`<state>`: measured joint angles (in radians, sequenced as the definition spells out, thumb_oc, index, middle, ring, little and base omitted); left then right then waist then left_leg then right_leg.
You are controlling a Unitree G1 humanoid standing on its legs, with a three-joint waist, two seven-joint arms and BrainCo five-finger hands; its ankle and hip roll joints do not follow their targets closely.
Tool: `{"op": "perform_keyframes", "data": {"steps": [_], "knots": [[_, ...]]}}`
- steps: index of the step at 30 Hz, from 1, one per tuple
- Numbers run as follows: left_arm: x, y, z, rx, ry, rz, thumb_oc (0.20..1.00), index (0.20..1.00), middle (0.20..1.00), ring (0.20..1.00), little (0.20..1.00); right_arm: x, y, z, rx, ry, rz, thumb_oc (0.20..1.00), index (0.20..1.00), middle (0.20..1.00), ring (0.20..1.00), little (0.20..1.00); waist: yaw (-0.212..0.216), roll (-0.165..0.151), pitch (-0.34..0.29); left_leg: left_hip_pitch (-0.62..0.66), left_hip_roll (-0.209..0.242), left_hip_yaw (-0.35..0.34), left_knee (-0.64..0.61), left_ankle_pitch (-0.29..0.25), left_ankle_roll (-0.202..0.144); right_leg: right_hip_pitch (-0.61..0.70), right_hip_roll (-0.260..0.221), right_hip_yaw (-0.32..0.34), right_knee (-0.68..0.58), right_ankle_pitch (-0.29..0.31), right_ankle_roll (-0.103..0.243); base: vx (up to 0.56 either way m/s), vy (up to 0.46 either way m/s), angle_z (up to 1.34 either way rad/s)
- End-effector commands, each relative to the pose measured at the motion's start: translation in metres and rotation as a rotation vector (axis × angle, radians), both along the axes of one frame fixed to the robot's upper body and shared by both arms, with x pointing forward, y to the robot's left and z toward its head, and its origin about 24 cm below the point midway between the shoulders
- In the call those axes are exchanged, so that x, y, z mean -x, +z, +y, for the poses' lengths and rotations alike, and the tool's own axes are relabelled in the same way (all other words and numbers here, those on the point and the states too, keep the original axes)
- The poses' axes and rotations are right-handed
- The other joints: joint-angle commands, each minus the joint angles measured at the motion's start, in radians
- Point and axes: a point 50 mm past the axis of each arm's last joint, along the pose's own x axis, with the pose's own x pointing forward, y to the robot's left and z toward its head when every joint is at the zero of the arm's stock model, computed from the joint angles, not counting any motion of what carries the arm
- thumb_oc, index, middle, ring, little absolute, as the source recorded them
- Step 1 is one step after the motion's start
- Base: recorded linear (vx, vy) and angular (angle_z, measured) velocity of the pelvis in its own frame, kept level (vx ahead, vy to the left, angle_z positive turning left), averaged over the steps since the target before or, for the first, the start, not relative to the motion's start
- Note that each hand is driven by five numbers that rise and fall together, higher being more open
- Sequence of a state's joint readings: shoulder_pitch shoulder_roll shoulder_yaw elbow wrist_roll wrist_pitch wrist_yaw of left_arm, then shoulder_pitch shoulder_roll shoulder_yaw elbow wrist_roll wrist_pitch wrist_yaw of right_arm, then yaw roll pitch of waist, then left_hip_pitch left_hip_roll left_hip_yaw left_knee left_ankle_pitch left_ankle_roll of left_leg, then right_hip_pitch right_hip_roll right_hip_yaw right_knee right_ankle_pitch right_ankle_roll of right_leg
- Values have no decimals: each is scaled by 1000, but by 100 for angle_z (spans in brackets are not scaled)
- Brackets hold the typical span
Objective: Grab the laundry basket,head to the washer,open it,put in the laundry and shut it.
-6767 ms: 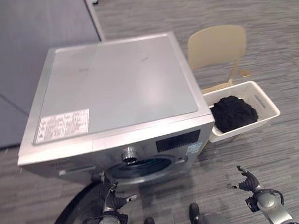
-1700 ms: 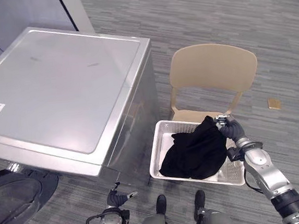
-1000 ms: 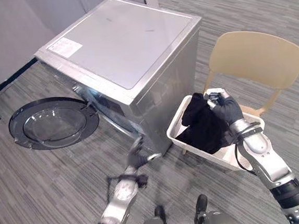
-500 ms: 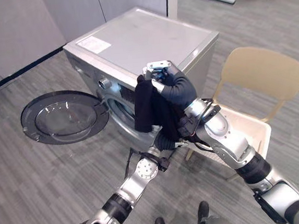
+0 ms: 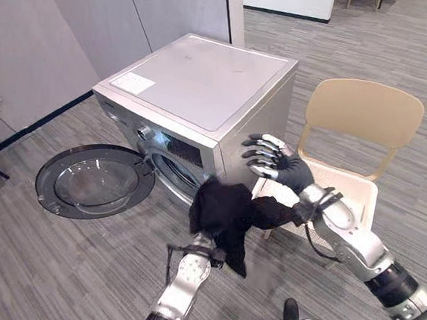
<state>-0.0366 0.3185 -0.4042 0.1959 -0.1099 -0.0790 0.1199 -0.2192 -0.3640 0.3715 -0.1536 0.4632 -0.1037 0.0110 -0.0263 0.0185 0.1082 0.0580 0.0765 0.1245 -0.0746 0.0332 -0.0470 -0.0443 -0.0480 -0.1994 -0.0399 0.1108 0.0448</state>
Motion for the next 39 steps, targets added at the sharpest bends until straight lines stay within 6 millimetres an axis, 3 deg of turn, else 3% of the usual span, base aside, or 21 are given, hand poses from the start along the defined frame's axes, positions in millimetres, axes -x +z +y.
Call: {"op": "perform_keyframes", "data": {"steps": [1,2,4,7,9,10,11,12,15,18,23,28,30,32,34,37,38,39], "knots": [[-12,32,21,38,22,-152,200,200,200,200,200,3,19,-21,126,-98,-163,1000,1000,1000,1000,1000,-2,-50,-18,-37,-53,-7,-13,-25,6,69,-12,61,48,-180,70,19,-55,29],[-12,32,21,38,22,-150,200,200,200,200,200,4,18,-21,126,-98,-162,1000,1000,1000,1000,1000,-3,-49,-19,-36,-53,-8,-13,-26,6,70,-12,60,47,-179,70,17,-64,21],[4,25,49,32,87,-111,200,200,200,200,200,12,-14,-63,387,-248,-77,1000,1000,1000,1000,1000,-1,-50,-17,-33,-48,-13,-13,-22,0,86,-7,45,26,-179,70,20,-75,13],[23,10,76,19,176,-33,200,200,200,200,200,28,-48,-93,576,-311,51,1000,1000,1000,1000,1000,5,-50,-12,-30,-45,-22,-13,-20,-4,97,-2,36,8,-179,69,15,-54,0],[35,0,92,-9,232,20,200,200,200,200,200,38,-68,-108,667,-325,139,1000,1000,1000,1000,1000,7,-48,-9,-28,-43,-26,-13,-18,-6,102,-1,30,0,-180,69,3,-21,0],[35,-1,92,-9,232,21,200,200,200,200,200,38,-68,-108,667,-324,139,1000,1000,1000,1000,1000,6,-48,-9,-28,-43,-26,-13,-18,-6,103,-1,30,-1,-180,69,3,-32,4],[45,-13,103,-29,275,81,200,200,200,200,200,45,-82,-116,715,-324,203,1000,1000,1000,1000,1000,10,-47,-5,-27,-43,-29,-12,-15,-7,105,0,27,-3,-181,67,-4,-45,2],[66,-37,124,-79,352,214,200,200,200,200,200,54,-109,-125,850,-290,302,1000,1000,1000,1000,1000,19,-43,9,-29,-42,-36,0,-14,-7,110,1,24,-3,-186,62,-4,-45,1],[74,-48,131,-90,385,273,200,200,200,200,200,56,-116,-126,885,-271,327,1000,1000,1000,1000,1000,21,-41,16,-32,-42,-39,8,-14,-7,110,1,23,-1,-188,59,-4,-13,0],[99,-76,149,-188,439,444,200,200,200,200,200,60,-138,-129,988,-207,397,1000,1000,1000,1000,1000,31,-36,34,-50,-41,-49,41,-22,-7,109,-3,17,4,-193,54,-5,-14,11],[120,-99,155,-202,528,582,200,200,200,200,200,57,-150,-123,1025,-176,429,1000,1000,1000,1000,1000,38,-31,57,-78,-42,-58,76,-30,-8,95,-5,12,22,-202,46,-8,-10,10],[112,-101,148,-197,508,574,200,200,200,200,200,47,-149,-122,1039,-197,412,1000,1000,1000,1000,1000,46,-31,98,-156,-49,-63,152,-36,-14,50,-19,-22,60,-215,36,-56,-8,23],[105,-98,145,-194,487,555,200,200,200,200,200,47,-151,-126,1047,-220,431,1000,1000,1000,1000,1000,43,-32,110,-189,-37,-16,185,-39,-15,35,-34,-62,77,-226,30,-64,4,60],[98,-95,143,-188,477,539,200,200,200,200,200,50,-157,-130,1070,-238,463,1000,1000,1000,1000,1000,39,-35,116,-211,2,78,212,-40,-12,39,-53,-125,89,-239,26,49,18,112],[99,-96,144,-190,480,547,200,200,200,200,200,53,-163,-132,1074,-248,492,1000,1000,1000,1000,1000,41,-38,108,-207,23,103,192,-46,-23,57,-59,-151,91,-257,36,196,36,107],[91,-92,145,-200,475,526,200,200,200,200,200,59,-169,-137,1079,-276,535,1000,1000,1000,1000,1000,38,-42,111,-234,65,174,141,13,-42,76,-90,-232,86,-251,51,138,89,83],[91,-92,145,-200,475,526,200,200,200,200,200,59,-169,-137,1078,-276,534,1000,1000,1000,1000,1000,36,-42,110,-235,64,171,139,16,-42,77,-91,-234,85,-251,52,107,116,88],[88,-91,143,-200,463,517,200,200,200,200,200,60,-171,-138,1085,-277,543,1000,1000,1000,1000,1000,32,-42,111,-240,80,213,121,24,-44,83,-102,-262,84,-250,57,207,208,109]]}}
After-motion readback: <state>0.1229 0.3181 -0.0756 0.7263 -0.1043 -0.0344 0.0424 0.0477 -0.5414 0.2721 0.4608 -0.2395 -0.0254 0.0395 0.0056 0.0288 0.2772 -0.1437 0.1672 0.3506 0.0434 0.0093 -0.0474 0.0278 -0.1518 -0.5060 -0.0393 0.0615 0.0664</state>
